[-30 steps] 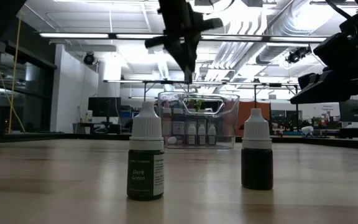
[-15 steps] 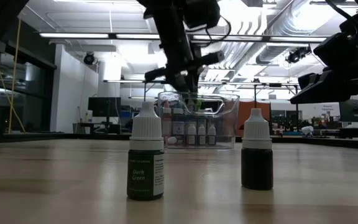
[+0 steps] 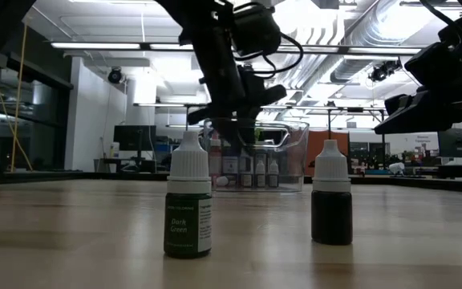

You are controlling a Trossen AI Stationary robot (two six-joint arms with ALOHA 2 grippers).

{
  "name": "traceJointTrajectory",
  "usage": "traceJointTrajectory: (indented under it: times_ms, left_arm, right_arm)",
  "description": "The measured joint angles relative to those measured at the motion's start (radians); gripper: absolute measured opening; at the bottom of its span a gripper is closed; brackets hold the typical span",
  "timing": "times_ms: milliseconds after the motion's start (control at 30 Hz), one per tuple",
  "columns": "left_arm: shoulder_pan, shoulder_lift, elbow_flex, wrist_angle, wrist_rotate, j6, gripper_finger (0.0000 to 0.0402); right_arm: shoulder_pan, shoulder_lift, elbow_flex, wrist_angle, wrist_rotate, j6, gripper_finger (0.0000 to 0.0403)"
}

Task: Pick & Place food coloring
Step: Put the small green food coloring bottle into the transparent bin

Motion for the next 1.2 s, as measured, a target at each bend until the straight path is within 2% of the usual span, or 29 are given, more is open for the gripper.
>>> traceJointTrajectory:
  times_ms: [333,767,1200]
  left_arm:
    - [0.0,0.0,-0.065,0.089,0.039,0.183,0.0072]
    - [0.015,0.0,-0.084,0.132,0.052,0.293,0.0074]
    - [0.037,0.0,-0.084,0.131,0.064,0.328,0.0074]
  right_arm:
    - [0.0,0.0,0.0,0.0,0.0,0.0,0.0]
    - [0.0,0.0,0.0,0.0,0.0,0.0,0.0]
    - [0.0,0.0,0.0,0.0,0.0,0.0,0.0]
